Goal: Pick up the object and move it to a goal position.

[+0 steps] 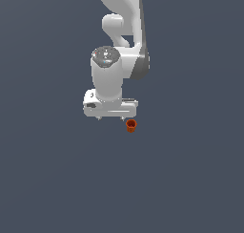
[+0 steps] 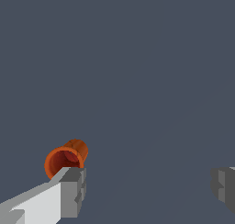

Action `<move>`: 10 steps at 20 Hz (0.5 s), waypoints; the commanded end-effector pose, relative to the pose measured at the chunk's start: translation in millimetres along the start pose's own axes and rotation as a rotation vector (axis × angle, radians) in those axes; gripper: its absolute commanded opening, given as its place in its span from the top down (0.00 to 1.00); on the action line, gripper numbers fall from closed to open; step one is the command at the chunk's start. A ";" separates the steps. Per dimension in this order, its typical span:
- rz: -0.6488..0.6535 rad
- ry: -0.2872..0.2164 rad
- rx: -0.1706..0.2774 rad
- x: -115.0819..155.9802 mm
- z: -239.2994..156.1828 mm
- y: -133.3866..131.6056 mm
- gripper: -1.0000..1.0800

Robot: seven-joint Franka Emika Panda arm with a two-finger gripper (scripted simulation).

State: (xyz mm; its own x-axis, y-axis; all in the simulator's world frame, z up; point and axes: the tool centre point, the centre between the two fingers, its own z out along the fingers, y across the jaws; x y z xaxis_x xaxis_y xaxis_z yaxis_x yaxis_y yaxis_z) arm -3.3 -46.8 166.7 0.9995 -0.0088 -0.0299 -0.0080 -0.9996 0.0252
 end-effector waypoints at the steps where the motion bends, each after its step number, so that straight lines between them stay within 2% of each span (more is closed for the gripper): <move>1: -0.004 0.000 0.000 0.0 0.4 -0.9 0.04; 10: -0.116 0.008 0.002 -7.5 21.8 -25.8 0.04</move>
State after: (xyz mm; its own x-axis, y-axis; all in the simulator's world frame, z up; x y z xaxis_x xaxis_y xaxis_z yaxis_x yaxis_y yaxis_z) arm -9.0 -28.0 150.1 0.9966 0.0788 -0.0252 0.0793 -0.9966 0.0213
